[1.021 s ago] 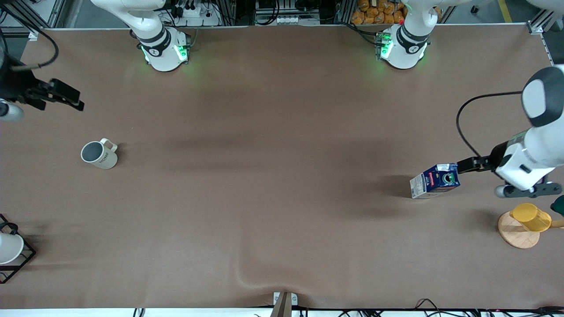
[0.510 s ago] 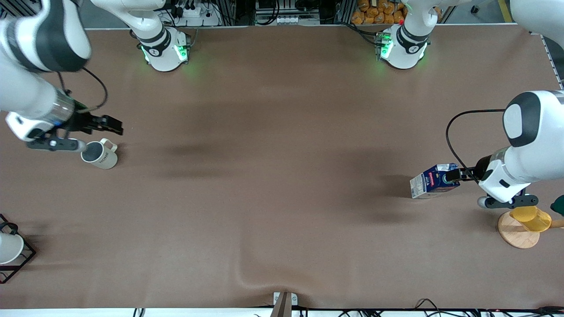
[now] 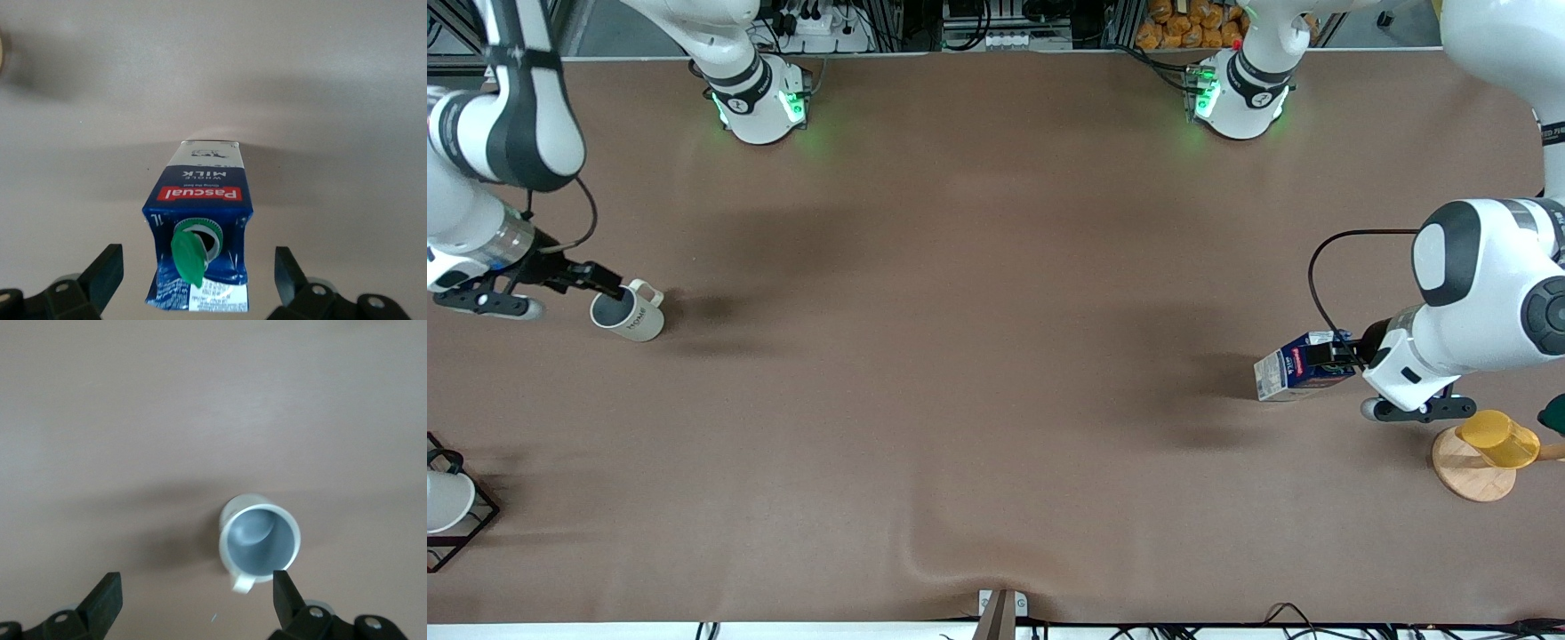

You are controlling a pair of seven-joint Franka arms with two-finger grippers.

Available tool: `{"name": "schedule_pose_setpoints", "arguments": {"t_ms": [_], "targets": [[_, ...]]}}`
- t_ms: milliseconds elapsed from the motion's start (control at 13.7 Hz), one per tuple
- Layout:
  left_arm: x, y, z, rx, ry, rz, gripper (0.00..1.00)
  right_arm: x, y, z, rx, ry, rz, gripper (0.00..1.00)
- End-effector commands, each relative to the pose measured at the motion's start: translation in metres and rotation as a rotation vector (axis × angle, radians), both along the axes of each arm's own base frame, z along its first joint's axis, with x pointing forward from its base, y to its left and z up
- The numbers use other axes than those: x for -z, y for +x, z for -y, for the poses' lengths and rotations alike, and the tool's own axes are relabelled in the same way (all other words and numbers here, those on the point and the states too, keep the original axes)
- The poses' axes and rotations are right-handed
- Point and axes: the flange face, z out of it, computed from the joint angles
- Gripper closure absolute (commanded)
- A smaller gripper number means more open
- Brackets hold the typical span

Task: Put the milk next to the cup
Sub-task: 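Lower the left gripper around the milk carton while the right gripper descends to the mug, then close the left gripper on the carton while the right gripper grasps the mug rim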

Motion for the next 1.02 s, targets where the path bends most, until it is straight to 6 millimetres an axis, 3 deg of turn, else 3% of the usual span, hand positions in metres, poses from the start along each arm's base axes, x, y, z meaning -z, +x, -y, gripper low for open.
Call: {"name": "schedule_pose_setpoints", "arguments": {"t_ms": [0,73,438,510,583,656,729,875,948], "targets": [[0.013,-0.004,-0.001,0.006,-0.006,0.008,0.00,0.055,0.016,0.005,0.010,0.013,-0.039,0.00],[0.019,-0.006,-0.001,0.006,-0.006,0.006,0.00,0.069,0.016,0.004,0.009,0.019,-0.057,0.00],[0.026,-0.008,-0.003,0.008,0.000,-0.004,0.00,0.099,0.012,0.003,-0.001,0.035,-0.107,0.00],[0.026,-0.008,-0.003,0.012,0.004,-0.004,0.03,0.099,0.011,0.002,-0.003,0.036,-0.115,0.00],[0.028,-0.008,-0.005,0.011,0.005,-0.007,0.15,0.100,0.009,0.002,-0.004,0.039,-0.129,0.01],[0.028,-0.007,-0.005,0.011,0.005,-0.007,0.25,0.099,0.007,0.002,-0.004,0.043,-0.148,0.08],[0.029,-0.007,-0.004,0.013,0.005,-0.009,0.32,0.100,0.005,0.003,-0.003,0.046,-0.165,0.22],[0.029,-0.007,-0.004,0.011,0.004,-0.007,0.49,0.107,0.005,0.005,-0.001,0.049,-0.174,0.69],[0.029,-0.007,-0.002,0.014,0.004,-0.007,0.57,0.111,0.005,0.004,-0.004,0.051,-0.179,0.84]]}}
